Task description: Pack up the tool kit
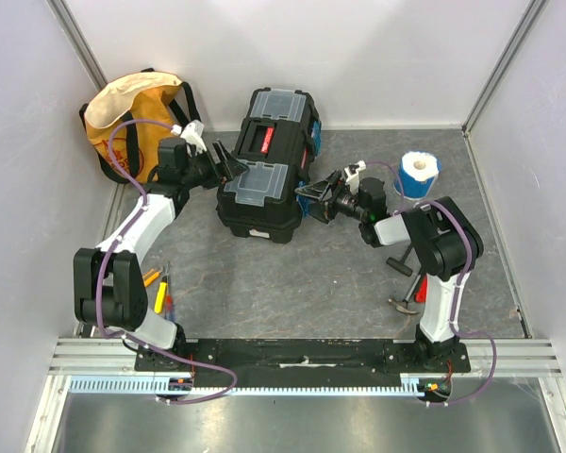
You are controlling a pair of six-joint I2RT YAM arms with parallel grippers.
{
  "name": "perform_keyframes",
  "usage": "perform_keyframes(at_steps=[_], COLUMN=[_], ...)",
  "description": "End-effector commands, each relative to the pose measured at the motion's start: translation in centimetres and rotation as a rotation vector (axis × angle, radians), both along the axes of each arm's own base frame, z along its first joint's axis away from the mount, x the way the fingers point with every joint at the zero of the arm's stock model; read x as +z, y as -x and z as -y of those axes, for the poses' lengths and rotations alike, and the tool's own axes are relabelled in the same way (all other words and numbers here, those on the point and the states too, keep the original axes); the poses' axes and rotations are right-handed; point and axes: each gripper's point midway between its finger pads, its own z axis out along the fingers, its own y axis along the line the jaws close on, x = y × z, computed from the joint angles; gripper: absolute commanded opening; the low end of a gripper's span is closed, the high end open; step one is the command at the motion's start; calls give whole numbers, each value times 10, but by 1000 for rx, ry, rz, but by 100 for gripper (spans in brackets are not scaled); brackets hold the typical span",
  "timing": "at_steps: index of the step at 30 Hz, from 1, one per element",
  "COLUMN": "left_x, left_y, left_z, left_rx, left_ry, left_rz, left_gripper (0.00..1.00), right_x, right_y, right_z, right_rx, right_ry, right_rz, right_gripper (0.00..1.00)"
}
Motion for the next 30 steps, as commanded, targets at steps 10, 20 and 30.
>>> perform_keyframes(at_steps=[10,20,30], left_x=[-134,-134,-116], left_y=[103,103,113], left_z=[34,37,58], left_rx=[-208,-215,-321], left_ry=[-232,-230,-108], left_rz=[-491,-505,-470], left_gripper=[76,75,98], right_x=[-29,-33,-8], right_y=[1,6,28], right_z=[-5,-17,-30], right_rx=[-39,27,129], right_ry=[305,238,38], right_rz=[71,54,188], right_gripper=[0,9,98])
